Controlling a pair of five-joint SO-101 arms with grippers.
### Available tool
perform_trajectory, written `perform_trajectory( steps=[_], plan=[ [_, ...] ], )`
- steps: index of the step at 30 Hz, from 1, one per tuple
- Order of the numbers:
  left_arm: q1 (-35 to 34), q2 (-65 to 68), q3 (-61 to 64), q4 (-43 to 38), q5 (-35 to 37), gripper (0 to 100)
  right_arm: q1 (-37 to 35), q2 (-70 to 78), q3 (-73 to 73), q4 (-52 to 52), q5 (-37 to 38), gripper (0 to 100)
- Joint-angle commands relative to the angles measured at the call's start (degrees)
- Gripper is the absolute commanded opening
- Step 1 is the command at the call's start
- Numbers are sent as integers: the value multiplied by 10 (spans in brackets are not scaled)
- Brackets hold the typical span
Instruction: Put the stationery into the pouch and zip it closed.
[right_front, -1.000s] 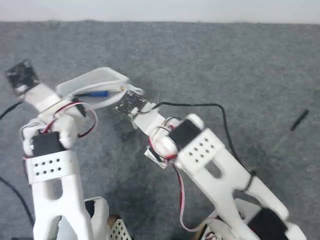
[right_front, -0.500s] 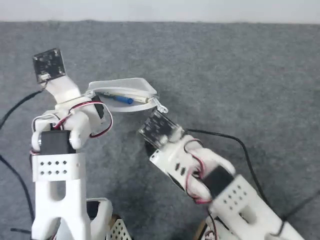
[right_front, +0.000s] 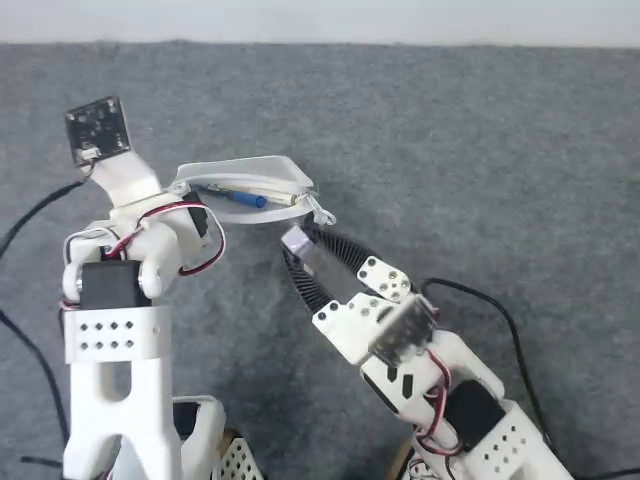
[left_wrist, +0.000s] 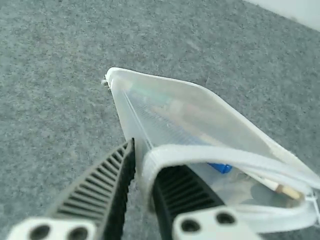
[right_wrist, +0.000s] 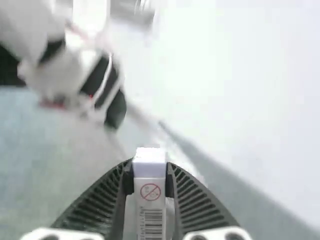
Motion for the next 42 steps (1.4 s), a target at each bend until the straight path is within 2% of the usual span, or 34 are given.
perform_trajectory(
  steps=[1,8,14,25,36,42],
  plan=[
    [0,-8,-20,-9,-5,9,7,-16,-4,-98,-4,6],
    [0,-8,-20,-9,-6,9,-16,32,-7,-177,-4,6],
    [-1,-8,-19,-8,-6,9,-31,114,-8,-329,-4,6],
    [-1,-8,-13,-9,-7,9,-29,378,-10,-596,-4,6],
    [-1,-8,-12,-9,-7,9,-29,667,-84,-780,-4,6],
    [-1,-8,-11,-9,-7,9,-29,760,-86,-884,-4,7]
  ],
)
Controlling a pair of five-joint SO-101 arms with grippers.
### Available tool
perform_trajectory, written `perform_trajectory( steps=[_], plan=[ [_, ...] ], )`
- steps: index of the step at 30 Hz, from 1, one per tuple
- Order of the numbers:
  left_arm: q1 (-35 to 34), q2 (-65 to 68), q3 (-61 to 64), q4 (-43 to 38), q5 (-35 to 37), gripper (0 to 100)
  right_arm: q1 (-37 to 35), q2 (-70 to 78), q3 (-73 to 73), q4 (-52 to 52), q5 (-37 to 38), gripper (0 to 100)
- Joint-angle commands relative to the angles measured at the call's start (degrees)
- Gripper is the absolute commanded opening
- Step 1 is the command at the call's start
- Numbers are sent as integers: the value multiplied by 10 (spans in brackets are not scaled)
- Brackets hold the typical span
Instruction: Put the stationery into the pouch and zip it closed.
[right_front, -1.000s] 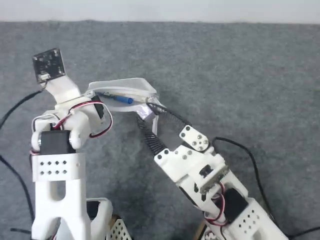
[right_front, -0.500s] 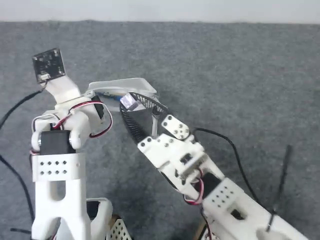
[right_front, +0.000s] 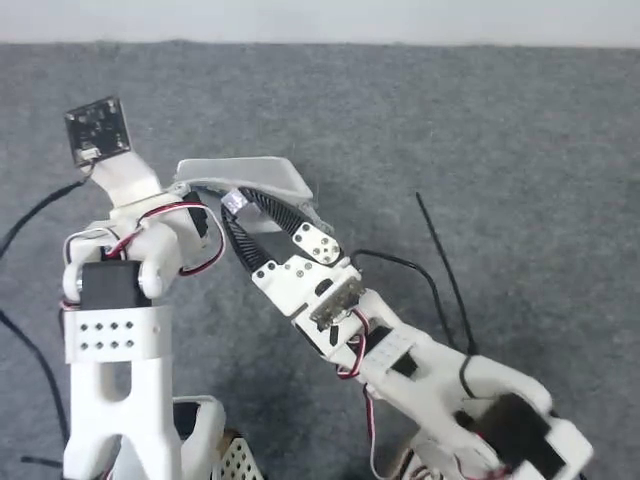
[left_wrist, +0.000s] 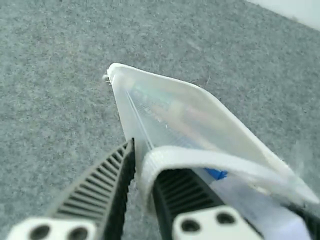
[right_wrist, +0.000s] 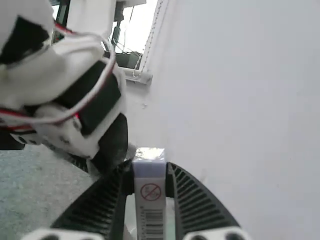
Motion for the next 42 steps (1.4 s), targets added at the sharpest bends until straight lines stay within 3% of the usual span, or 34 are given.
perform_trajectory(
  steps=[1,13,17,22,28,31,37,42],
  plan=[
    [-1,-8,-12,-9,-7,9,-6,19,-29,-48,-5,7],
    [-1,-8,-11,-9,-8,9,-5,22,-7,-47,-70,10],
    [-18,-8,-10,-13,-7,9,-5,21,-7,-1,-74,10],
    [-27,-8,-3,-17,-6,9,-3,21,-8,55,-135,10],
    [-27,-8,-3,-17,-6,9,-2,-12,5,87,-138,11],
    [-27,-8,-2,-17,-6,9,-5,-59,24,127,-138,25],
    [-28,-8,-2,-17,-6,9,-6,-175,50,278,-156,177],
    [-28,-8,-2,-17,-6,9,-3,-261,47,410,-210,180]
  ],
)
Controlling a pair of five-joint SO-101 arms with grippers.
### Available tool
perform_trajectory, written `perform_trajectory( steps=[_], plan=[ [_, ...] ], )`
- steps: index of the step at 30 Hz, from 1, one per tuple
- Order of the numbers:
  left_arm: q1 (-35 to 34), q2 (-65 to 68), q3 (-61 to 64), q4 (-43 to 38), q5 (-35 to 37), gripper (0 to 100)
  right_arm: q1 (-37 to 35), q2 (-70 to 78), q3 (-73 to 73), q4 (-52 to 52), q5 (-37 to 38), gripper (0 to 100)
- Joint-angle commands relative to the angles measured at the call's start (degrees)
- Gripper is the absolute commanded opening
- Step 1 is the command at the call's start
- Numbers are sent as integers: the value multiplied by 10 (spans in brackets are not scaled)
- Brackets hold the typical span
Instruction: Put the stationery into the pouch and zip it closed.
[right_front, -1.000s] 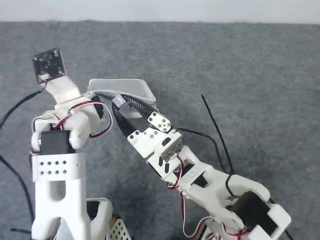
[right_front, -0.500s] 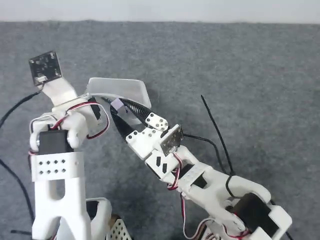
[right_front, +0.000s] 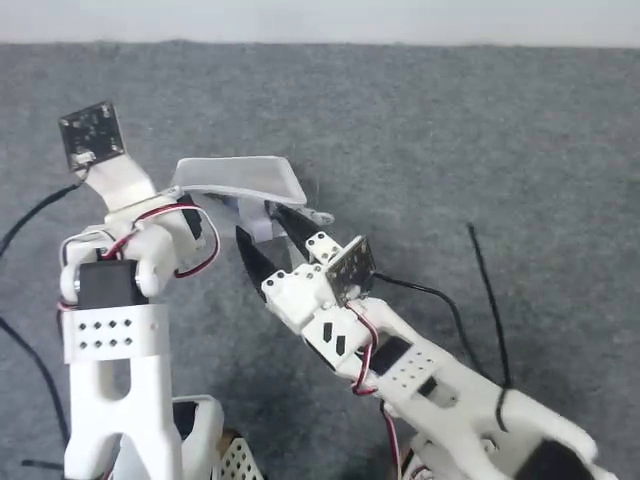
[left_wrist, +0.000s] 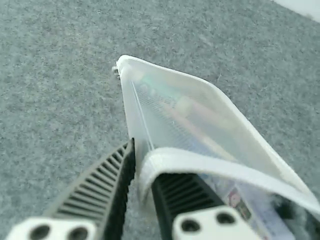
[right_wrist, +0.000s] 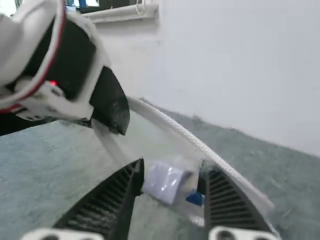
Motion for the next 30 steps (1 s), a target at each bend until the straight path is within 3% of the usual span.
perform_trajectory(
  steps=[1,16,23,30],
  plan=[
    [-4,-8,-15,-17,-3,9,1,-73,-4,87,-18,180],
    [-4,-5,-15,-17,-4,9,2,-212,-1,237,-21,177],
    [-4,-6,-15,-17,-4,9,2,-319,-3,326,-21,0],
    [-3,-7,-15,-17,-4,9,2,-439,-1,415,-21,6]
  ],
)
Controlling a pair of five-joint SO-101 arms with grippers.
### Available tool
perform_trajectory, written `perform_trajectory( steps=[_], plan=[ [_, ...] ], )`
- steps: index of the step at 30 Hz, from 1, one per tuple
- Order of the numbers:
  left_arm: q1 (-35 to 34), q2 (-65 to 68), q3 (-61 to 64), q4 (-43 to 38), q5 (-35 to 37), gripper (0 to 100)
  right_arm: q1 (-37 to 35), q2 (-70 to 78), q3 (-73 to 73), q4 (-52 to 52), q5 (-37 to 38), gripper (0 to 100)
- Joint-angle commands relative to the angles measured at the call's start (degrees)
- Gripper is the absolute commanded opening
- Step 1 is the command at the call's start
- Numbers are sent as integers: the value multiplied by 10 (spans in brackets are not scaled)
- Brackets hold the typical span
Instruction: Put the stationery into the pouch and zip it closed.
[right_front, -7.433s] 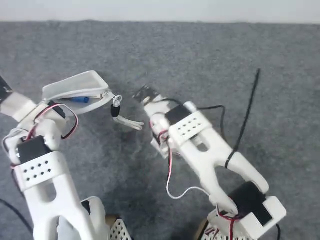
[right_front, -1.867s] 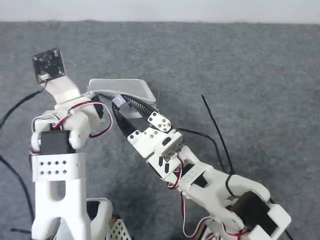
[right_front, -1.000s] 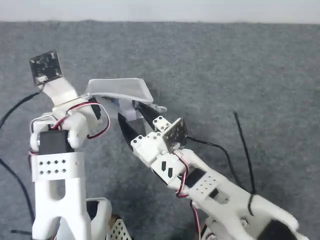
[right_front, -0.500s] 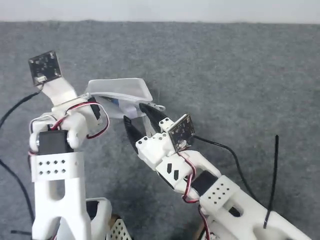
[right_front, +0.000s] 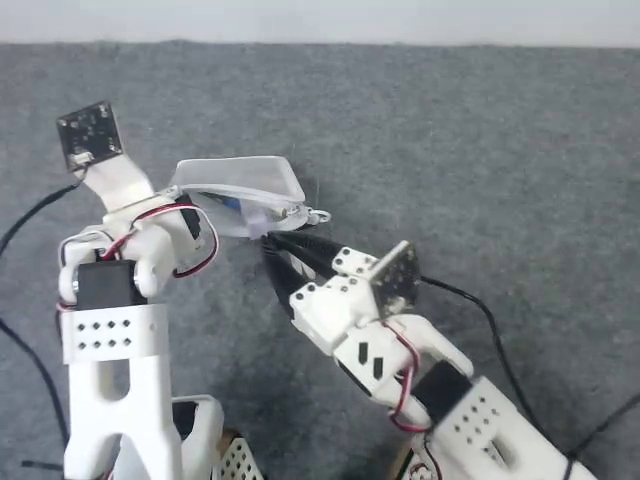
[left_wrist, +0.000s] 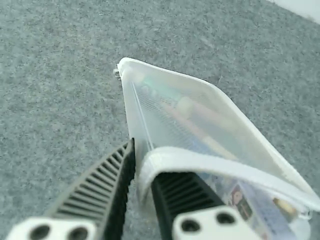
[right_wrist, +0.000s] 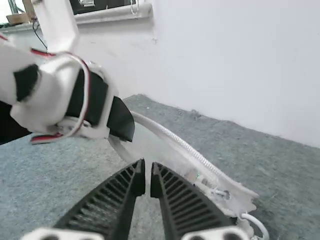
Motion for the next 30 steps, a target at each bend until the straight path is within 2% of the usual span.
perform_trajectory(
  steps=[1,7,12,18,25,30],
  plan=[
    [-2,-7,-15,-17,-4,9,0,-50,-3,15,-6,6],
    [-1,-7,-15,-17,-4,9,1,-17,-4,-2,-6,6],
    [-1,-7,-15,-17,-4,9,1,60,-5,-78,-5,6],
    [-1,-7,-15,-17,-4,9,8,221,-31,-190,-3,6],
    [-2,-4,-15,-17,-4,9,64,408,-131,-193,-6,6],
    [-4,-4,-15,-17,-4,9,62,413,-134,-190,-6,6]
  ],
)
